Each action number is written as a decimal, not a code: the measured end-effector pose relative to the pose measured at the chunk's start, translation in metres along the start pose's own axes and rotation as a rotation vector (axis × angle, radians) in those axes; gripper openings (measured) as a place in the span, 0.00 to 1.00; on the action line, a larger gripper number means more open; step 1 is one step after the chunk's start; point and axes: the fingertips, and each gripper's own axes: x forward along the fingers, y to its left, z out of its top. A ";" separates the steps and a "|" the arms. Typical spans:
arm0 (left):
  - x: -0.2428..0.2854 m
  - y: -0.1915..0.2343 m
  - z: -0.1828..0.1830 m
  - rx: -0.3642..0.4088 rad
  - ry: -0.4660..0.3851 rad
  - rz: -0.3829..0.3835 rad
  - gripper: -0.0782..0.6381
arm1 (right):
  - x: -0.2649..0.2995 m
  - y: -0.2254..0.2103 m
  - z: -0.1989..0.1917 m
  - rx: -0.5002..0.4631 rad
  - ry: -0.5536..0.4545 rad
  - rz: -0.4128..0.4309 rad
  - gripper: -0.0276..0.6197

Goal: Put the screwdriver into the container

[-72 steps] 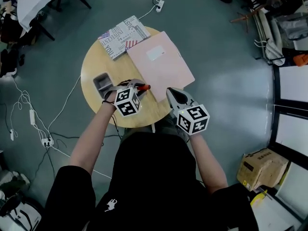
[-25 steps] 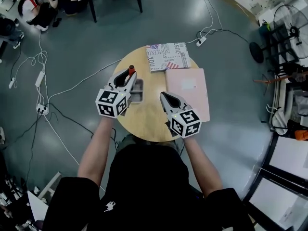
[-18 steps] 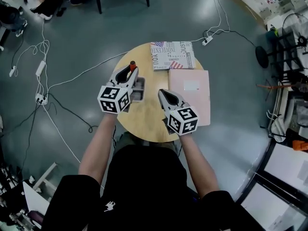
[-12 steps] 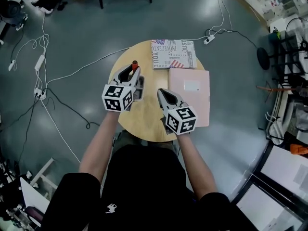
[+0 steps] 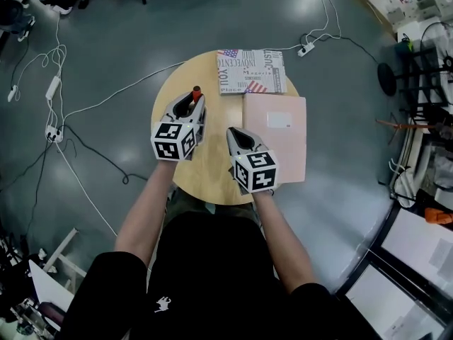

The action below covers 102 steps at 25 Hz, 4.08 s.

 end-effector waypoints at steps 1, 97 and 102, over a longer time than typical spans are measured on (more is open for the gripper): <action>0.001 -0.001 -0.002 -0.007 0.000 0.000 0.24 | 0.001 0.000 -0.003 0.000 0.012 0.003 0.05; -0.189 -0.029 0.126 0.347 -0.179 0.030 0.11 | -0.188 0.075 0.142 -0.156 -0.555 -0.111 0.05; -0.198 -0.037 0.138 0.374 -0.220 0.022 0.11 | -0.197 0.080 0.146 -0.171 -0.584 -0.124 0.05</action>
